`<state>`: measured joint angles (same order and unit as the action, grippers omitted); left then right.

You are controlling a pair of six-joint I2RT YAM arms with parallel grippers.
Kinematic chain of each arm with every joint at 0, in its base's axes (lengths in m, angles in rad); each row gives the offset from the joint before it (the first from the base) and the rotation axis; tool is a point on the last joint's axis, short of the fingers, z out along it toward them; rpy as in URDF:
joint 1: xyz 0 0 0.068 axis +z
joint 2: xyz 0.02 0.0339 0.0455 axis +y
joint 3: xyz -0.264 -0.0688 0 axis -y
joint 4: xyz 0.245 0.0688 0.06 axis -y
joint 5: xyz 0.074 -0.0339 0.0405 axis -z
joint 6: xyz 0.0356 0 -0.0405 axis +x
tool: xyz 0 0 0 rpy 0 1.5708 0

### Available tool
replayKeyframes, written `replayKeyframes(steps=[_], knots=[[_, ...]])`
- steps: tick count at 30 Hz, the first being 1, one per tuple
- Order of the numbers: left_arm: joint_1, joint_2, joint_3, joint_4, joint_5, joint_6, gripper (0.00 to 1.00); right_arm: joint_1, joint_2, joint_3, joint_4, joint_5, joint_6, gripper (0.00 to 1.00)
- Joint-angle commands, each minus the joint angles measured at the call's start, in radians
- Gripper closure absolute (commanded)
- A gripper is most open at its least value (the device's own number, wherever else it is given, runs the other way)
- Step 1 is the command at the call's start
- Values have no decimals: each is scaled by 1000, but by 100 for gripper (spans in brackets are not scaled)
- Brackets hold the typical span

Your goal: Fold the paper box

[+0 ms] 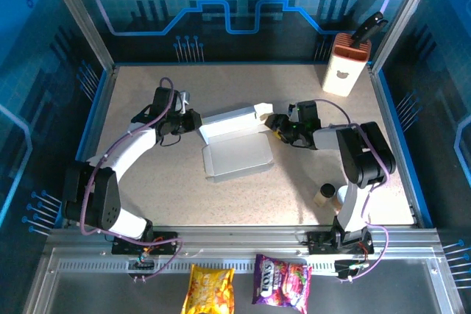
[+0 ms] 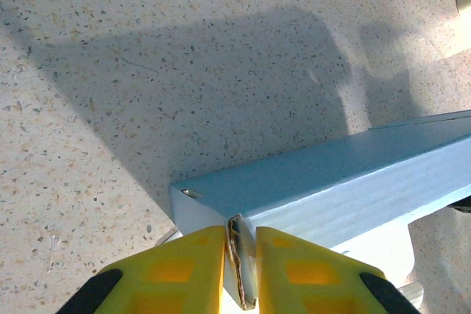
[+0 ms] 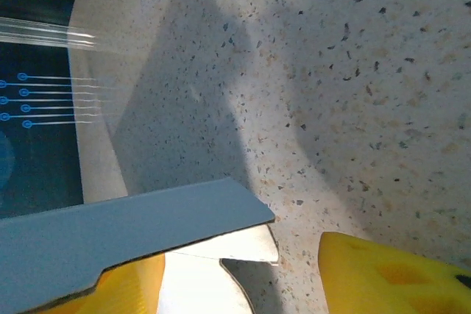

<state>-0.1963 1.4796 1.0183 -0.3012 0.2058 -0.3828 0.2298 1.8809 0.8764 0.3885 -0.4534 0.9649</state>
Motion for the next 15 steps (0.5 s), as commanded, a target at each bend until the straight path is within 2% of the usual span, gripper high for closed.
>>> replayKeyframes(steps=[1, 15], knots=[[13, -9, -14, -52, -11, 25, 81, 10, 34, -25, 142, -35, 68, 44], [14, 0, -2, -55, -2, 25, 81, 14, 80, -106, 465, -79, 228, 59]])
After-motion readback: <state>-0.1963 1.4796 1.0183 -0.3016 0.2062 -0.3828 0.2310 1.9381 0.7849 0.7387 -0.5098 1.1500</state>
